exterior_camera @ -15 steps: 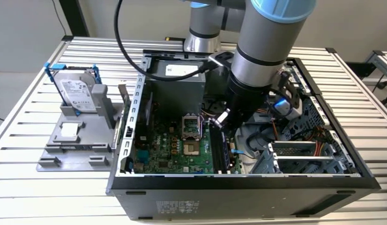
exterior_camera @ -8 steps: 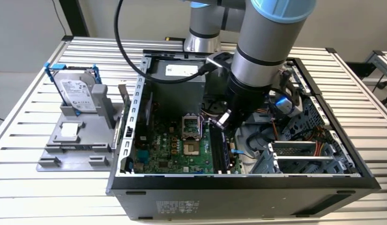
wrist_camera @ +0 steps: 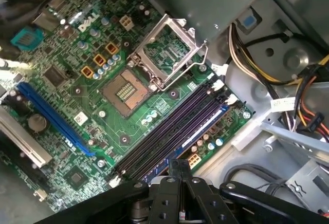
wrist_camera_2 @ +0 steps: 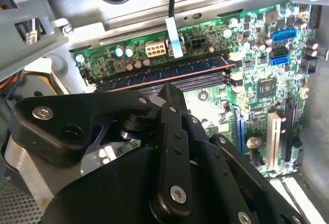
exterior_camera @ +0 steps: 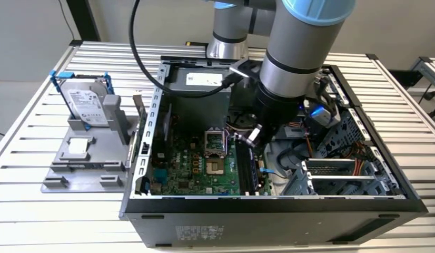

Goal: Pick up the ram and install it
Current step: 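Press down the ram until it locks into place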

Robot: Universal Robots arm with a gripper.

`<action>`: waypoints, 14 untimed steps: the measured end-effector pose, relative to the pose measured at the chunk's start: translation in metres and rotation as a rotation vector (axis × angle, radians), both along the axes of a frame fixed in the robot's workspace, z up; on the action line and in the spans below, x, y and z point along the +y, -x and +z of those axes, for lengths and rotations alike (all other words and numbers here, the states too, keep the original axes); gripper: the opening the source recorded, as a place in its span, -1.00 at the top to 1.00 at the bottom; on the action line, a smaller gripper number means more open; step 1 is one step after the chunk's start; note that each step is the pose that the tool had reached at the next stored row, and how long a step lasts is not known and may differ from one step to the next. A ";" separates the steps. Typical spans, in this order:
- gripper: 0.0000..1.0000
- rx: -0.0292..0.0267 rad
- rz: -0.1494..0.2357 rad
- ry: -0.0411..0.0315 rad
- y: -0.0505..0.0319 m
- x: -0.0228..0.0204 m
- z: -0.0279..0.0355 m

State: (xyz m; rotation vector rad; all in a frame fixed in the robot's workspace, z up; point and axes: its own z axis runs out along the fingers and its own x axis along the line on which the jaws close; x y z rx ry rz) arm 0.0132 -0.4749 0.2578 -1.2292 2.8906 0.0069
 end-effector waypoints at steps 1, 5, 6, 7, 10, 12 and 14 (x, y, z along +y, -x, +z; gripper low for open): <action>1.00 -0.0001 0.014 0.0000 0.0000 0.0000 0.0000; 1.00 0.0000 0.061 -0.0012 0.0000 -0.0001 0.0002; 1.00 -0.0001 0.074 -0.0041 0.0000 -0.0001 0.0002; 1.00 -0.0003 0.085 -0.0075 0.0000 0.0000 0.0001; 1.00 -0.0007 0.121 -0.0214 0.0000 0.0000 0.0000; 1.00 -0.0009 0.148 -0.0263 0.0000 0.0000 -0.0001; 1.00 -0.0028 0.173 -0.0280 0.0000 0.0001 -0.0005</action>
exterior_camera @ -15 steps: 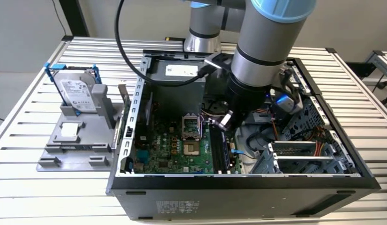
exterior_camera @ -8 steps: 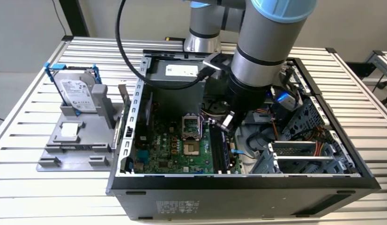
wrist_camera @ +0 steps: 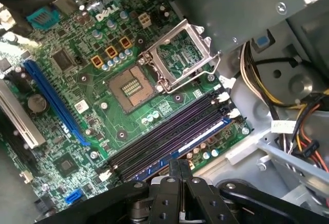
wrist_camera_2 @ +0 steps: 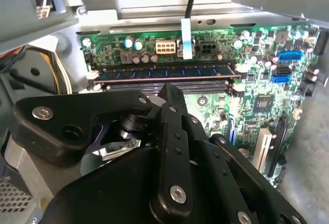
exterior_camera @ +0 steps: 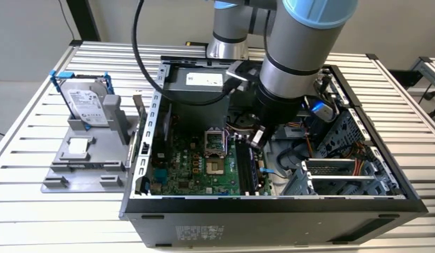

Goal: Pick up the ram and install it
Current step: 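Press down the ram until it locks into place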

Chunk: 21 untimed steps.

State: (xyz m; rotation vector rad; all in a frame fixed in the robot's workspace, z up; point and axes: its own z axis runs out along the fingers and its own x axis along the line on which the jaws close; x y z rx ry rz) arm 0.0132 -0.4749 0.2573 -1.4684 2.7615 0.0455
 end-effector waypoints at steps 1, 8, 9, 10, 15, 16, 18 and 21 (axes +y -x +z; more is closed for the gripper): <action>1.00 -0.0025 0.013 -0.0001 0.0000 0.0000 -0.0001; 1.00 -0.0157 0.101 -0.0008 0.0000 0.0000 -0.0011; 1.00 -0.0160 0.116 -0.0010 0.0000 0.0000 -0.0014; 1.00 -0.0161 0.131 -0.0010 0.0001 -0.0001 -0.0016; 1.00 -0.0161 0.218 -0.0017 0.0000 0.0000 -0.0030; 1.00 -0.0161 0.234 -0.0018 0.0000 0.0000 -0.0033; 1.00 -0.0161 0.271 -0.0022 0.0000 0.0000 -0.0040; 1.00 -0.0160 0.326 -0.0025 0.0000 0.0000 -0.0049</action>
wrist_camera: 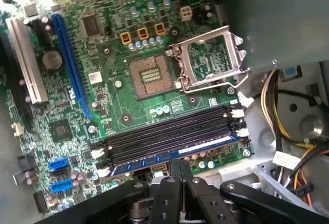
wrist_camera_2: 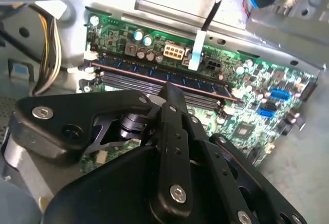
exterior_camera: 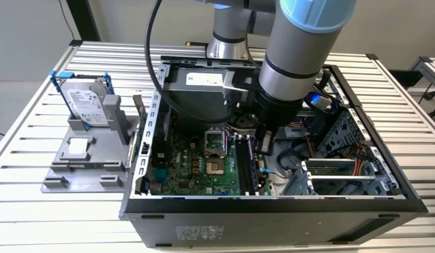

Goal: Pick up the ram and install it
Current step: 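Press down the ram until it locks into place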

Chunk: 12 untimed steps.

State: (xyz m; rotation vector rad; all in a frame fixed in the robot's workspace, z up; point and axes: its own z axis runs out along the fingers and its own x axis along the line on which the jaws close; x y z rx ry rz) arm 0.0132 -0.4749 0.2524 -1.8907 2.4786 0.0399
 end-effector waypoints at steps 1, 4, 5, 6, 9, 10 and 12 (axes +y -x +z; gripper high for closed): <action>1.00 -0.0001 0.018 0.0000 0.0000 0.0000 -0.0004; 1.00 -0.0006 0.073 0.0000 0.0000 0.0000 -0.0018; 1.00 -0.0009 0.091 -0.0001 0.0000 0.0000 -0.0023; 1.00 -0.0011 0.110 0.0001 0.0000 0.0000 -0.0029; 1.00 -0.0016 0.161 0.0003 0.0000 0.0000 -0.0036; 1.00 -0.0018 0.175 0.0002 0.0000 0.0000 -0.0038; 1.00 -0.0020 0.200 0.0001 0.0000 0.0000 -0.0041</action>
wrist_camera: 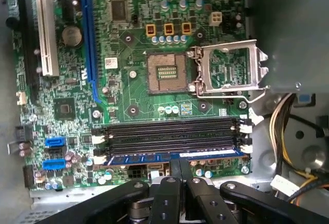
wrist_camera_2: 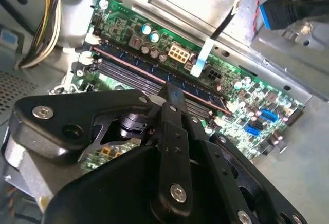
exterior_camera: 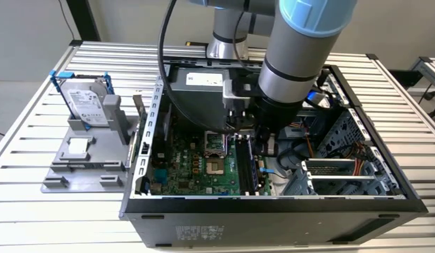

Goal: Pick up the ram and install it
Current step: 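Press down the ram until it locks into place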

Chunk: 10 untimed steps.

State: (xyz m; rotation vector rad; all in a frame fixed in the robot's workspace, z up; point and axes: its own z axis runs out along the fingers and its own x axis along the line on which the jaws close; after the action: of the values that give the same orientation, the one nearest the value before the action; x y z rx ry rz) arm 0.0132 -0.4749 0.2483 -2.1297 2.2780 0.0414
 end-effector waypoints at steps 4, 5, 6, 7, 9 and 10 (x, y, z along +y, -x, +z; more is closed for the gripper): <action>1.00 -0.0024 0.045 0.0001 -0.0001 -0.0001 -0.0008; 1.00 -0.0030 0.055 -0.0003 -0.0001 -0.0002 -0.0012; 1.00 -0.0033 0.063 -0.0004 0.0000 -0.0003 -0.0015; 1.00 -0.0034 0.069 -0.0004 0.0000 -0.0004 -0.0017; 1.00 -0.0034 0.086 -0.0002 0.0001 -0.0008 -0.0019; 1.00 -0.0034 0.093 -0.0002 0.0000 -0.0011 -0.0020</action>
State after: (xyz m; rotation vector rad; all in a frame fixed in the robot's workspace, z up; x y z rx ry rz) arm 0.0132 -0.4760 0.2463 -2.2319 2.1760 0.0396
